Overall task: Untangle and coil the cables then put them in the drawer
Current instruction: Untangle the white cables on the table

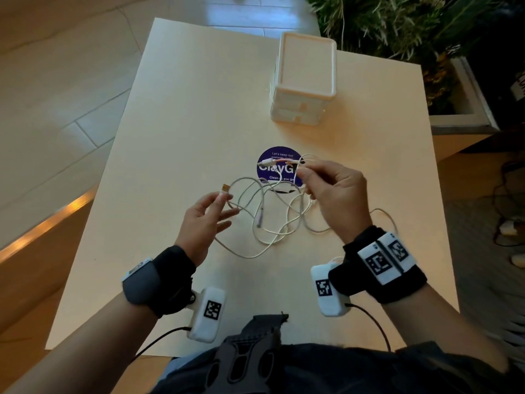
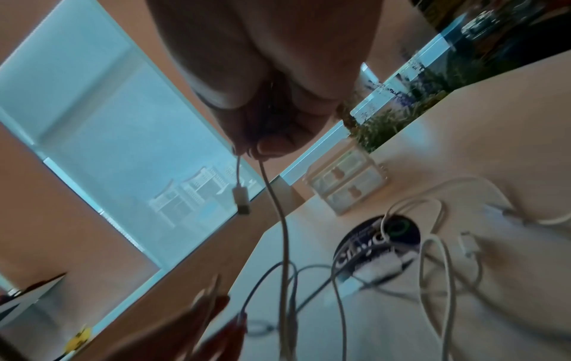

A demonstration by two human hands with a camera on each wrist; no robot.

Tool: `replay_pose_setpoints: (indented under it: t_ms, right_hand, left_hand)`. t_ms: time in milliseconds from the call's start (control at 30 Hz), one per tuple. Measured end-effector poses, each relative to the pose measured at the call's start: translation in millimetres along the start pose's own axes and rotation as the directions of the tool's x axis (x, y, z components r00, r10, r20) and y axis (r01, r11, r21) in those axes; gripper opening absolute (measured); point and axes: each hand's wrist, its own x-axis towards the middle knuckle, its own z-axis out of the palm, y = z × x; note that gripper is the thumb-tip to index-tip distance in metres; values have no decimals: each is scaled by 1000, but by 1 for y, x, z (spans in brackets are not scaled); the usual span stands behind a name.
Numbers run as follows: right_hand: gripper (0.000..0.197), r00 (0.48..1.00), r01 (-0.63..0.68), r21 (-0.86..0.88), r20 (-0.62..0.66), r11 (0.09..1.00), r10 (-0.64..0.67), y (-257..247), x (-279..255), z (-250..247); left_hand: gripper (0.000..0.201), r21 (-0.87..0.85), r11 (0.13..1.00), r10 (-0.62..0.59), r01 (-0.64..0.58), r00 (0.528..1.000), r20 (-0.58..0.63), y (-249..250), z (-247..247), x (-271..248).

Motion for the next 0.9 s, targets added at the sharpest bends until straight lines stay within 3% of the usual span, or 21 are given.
replay_pose_setpoints:
  t_ms: [133,300,400,533,633,733,800,900]
  right_hand:
    - [5,991,-36,77,128,996,26,2,-34,23]
    - [8,960,71,-82,277,994,-46,25,-58,40]
    - [10,935,118,-142,348,983,-62,33,-64,43]
    - [22,861,204,-228,504,952,-63,37,-69,43]
    - [35,784,177,-309,618,934,56,40,-70,39]
    - [29,733,153,-354,667,923,134,44,-68,29]
    - [27,781,107,-366,606,924,150,46,-58,19]
    - [20,913,-26,-399,364,917,184,57,-34,0]
  left_hand:
    - [16,-65,996,52,-62,988,-143,5,14,-6]
    - [25,-398,912,-65,100,993,101,16,29,-14]
    - [25,-501,851,-102,154,986,130,19,33,-13]
    - [30,-479,863,-123,163,986,115,20,38,-14]
    - [37,-430,887,-124,170,983,133,21,38,-13]
    - [25,-349,928,-88,132,986,139,20,31,-13]
    - [22,-288,953,-46,89,987,154,17,23,-15]
    - [17,-201,979,-15,46,988,154,14,12,-19]
